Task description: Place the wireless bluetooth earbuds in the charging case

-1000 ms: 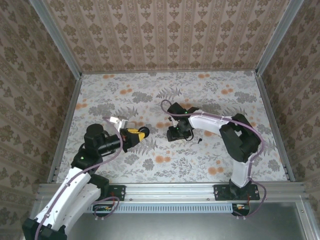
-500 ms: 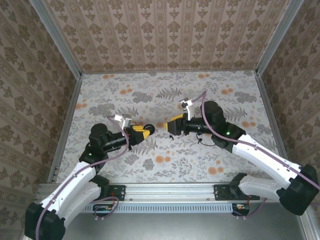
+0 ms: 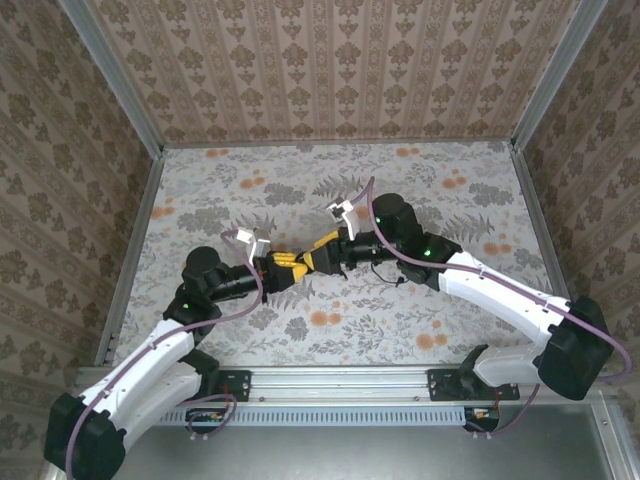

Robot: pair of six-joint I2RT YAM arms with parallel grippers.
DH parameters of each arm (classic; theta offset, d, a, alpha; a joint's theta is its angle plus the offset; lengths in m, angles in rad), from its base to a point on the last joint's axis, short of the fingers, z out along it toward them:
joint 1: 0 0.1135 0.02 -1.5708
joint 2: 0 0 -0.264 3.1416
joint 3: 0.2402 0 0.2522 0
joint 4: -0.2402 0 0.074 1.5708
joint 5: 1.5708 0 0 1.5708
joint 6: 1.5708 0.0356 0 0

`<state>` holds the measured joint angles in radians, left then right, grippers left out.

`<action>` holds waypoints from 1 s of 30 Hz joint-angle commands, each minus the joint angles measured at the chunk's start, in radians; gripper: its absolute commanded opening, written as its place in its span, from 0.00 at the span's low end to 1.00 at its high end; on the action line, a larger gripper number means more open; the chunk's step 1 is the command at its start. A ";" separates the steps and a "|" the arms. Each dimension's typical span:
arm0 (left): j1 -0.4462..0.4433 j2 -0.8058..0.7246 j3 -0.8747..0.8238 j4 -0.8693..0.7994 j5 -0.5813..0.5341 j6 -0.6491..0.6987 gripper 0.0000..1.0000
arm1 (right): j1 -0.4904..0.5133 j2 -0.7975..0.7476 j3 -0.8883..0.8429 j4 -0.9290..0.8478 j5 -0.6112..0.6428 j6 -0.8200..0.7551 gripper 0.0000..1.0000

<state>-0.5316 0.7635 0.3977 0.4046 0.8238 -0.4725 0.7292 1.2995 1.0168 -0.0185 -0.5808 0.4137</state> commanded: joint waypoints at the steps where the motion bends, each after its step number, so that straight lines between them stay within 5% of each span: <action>1: -0.008 -0.021 0.033 0.013 0.023 0.005 0.00 | 0.001 0.024 0.042 -0.046 -0.012 -0.053 0.63; 13: -0.008 -0.027 0.049 -0.006 0.036 0.017 0.00 | -0.036 0.086 0.049 -0.114 0.063 -0.075 0.62; 23: -0.007 -0.027 0.057 -0.027 0.033 0.030 0.00 | -0.117 0.221 0.096 -0.092 0.000 0.022 0.60; 30: -0.001 -0.027 0.055 -0.064 0.013 0.049 0.00 | -0.128 0.171 0.087 -0.094 -0.019 0.025 0.60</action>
<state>-0.5354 0.7506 0.4217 0.3378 0.8307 -0.4526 0.6083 1.5188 1.0786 -0.1040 -0.5812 0.4267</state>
